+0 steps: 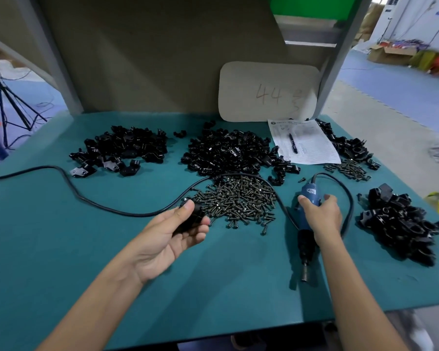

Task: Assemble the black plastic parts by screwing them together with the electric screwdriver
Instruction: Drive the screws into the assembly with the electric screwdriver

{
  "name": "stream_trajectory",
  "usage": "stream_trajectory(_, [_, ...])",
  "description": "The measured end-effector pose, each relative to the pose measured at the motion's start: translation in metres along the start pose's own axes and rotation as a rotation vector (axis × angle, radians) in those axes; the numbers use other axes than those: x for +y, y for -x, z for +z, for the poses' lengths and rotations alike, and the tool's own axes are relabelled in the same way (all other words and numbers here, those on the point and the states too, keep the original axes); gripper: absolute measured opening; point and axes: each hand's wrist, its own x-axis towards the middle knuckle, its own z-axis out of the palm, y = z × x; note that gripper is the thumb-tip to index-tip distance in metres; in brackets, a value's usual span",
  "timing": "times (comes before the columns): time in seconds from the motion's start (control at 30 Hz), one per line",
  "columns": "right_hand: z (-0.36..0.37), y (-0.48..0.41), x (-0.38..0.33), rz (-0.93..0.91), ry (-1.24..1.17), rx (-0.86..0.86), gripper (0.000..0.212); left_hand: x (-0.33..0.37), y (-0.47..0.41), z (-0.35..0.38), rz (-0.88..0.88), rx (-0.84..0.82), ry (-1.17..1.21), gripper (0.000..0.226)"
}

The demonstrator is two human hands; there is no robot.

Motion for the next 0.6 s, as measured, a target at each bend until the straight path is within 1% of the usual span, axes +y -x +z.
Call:
stream_trajectory(0.03, [-0.001, 0.003, -0.001, -0.032, 0.064, 0.021, 0.075, -0.001, 0.000, 0.000, -0.001, -0.018, 0.004, 0.039])
stream_trajectory(0.07, [-0.004, 0.007, -0.005, -0.088, 0.112, 0.058, 0.082, -0.001, -0.001, 0.000, -0.001, -0.030, 0.009, 0.038])
stream_trajectory(0.1, [-0.008, 0.013, -0.010, -0.161, 0.126, 0.089, 0.084, -0.002, -0.001, 0.000, -0.003, -0.036, 0.012, 0.035])
stream_trajectory(0.13, [-0.012, 0.021, -0.018, -0.236, 0.105, 0.090, 0.080, -0.002, -0.001, 0.001, -0.009, -0.041, 0.006, 0.031])
stream_trajectory(0.17, [-0.017, 0.030, -0.026, -0.304, 0.053, 0.049, 0.073, -0.003, -0.001, 0.002, -0.012, -0.047, -0.011, 0.028])
stream_trajectory(0.23, [-0.026, 0.052, -0.044, -0.456, -0.086, -0.139, 0.055, -0.005, 0.000, 0.005, -0.013, -0.052, -0.047, 0.025])
stream_trajectory(0.3, [-0.032, 0.082, -0.061, -0.670, -0.160, -0.424, 0.043, -0.009, 0.000, 0.006, -0.028, -0.064, -0.062, 0.027])
stream_trajectory(0.37, [-0.030, 0.112, -0.071, -0.882, -0.129, -0.757, 0.050, -0.010, 0.002, 0.008, -0.070, -0.114, -0.087, 0.024])
stream_trajectory(0.4, [-0.028, 0.124, -0.072, -0.946, -0.093, -0.905, 0.055, -0.010, 0.004, 0.009, -0.101, -0.146, -0.101, 0.024])
stream_trajectory(0.43, [-0.024, 0.132, -0.073, -0.975, -0.066, -1.005, 0.056, -0.009, 0.005, 0.008, -0.136, -0.168, -0.117, 0.026])
stream_trajectory(0.47, [-0.021, 0.137, -0.073, -0.963, -0.070, -1.047, 0.052, -0.007, 0.007, 0.008, -0.173, -0.181, -0.141, 0.027])
stream_trajectory(0.53, [-0.018, 0.139, -0.076, -0.834, -0.177, -1.064, 0.041, -0.003, 0.010, 0.005, -0.231, -0.201, -0.217, 0.024])
stream_trajectory(0.6, [-0.016, 0.138, -0.072, -0.700, -0.274, -1.110, 0.037, -0.002, 0.012, 0.003, -0.275, -0.197, -0.256, 0.014])
